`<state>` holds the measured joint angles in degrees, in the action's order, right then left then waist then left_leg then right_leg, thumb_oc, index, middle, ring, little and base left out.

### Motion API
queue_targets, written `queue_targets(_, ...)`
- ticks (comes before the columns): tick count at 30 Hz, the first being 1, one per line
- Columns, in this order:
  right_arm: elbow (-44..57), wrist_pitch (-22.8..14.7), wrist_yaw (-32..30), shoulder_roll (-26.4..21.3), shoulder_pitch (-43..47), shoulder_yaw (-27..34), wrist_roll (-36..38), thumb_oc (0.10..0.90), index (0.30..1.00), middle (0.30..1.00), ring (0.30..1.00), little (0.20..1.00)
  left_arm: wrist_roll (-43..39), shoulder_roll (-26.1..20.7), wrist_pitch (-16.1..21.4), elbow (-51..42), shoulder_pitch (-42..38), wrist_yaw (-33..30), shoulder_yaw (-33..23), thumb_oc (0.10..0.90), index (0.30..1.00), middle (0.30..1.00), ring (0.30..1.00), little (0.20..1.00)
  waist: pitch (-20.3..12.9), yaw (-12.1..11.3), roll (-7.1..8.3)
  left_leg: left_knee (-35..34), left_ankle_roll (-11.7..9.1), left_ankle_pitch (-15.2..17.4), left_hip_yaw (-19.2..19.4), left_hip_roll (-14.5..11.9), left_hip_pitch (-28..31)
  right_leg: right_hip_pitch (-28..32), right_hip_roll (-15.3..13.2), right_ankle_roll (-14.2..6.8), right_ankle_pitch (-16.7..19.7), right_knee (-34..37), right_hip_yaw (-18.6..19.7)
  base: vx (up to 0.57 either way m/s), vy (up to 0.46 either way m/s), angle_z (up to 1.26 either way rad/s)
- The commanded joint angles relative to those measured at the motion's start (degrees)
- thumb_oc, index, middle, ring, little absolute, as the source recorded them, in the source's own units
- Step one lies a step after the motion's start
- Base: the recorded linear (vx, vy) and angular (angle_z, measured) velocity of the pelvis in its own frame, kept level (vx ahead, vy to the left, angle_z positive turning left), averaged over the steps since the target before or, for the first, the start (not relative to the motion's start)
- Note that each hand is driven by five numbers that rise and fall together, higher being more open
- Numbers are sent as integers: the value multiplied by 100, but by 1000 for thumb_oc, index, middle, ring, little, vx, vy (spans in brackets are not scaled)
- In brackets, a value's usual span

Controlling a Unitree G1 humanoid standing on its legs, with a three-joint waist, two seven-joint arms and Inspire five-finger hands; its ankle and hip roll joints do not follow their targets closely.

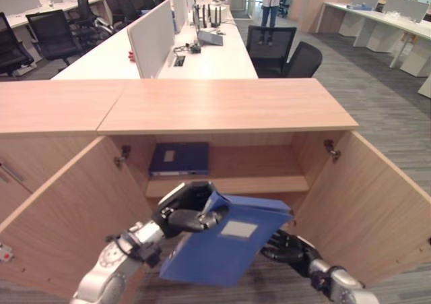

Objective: Put the empty folder in the office cabinet

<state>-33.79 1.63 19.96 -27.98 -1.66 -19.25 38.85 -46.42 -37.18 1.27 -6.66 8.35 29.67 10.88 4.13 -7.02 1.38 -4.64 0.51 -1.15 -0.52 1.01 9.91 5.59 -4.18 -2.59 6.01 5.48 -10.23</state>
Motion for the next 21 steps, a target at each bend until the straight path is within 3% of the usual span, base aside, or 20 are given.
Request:
queue_targets(1, 28, -323, 224, -176, 779, 192, -89, 800, 900, 900, 900, 900, -227, -97, 484, -258, -578, 262, -220, 400, 300, 300, 300, 300, -180, 17, 318, -36, -70, 511, -406, 80, 60, 318, -157, -341, -353, -48, -295, 0, 0, 0)
queue_targets(21, 230, -467, 9, 591, 795, 323, 684, 800, 900, 900, 900, 900, -319, 348, 517, -257, -790, 56, -60, 400, 300, 300, 300, 300, -180, 91, 279, -36, -53, 531, -413, 88, 74, 333, -160, -321, -363, -48, -274, 0, 0, 0)
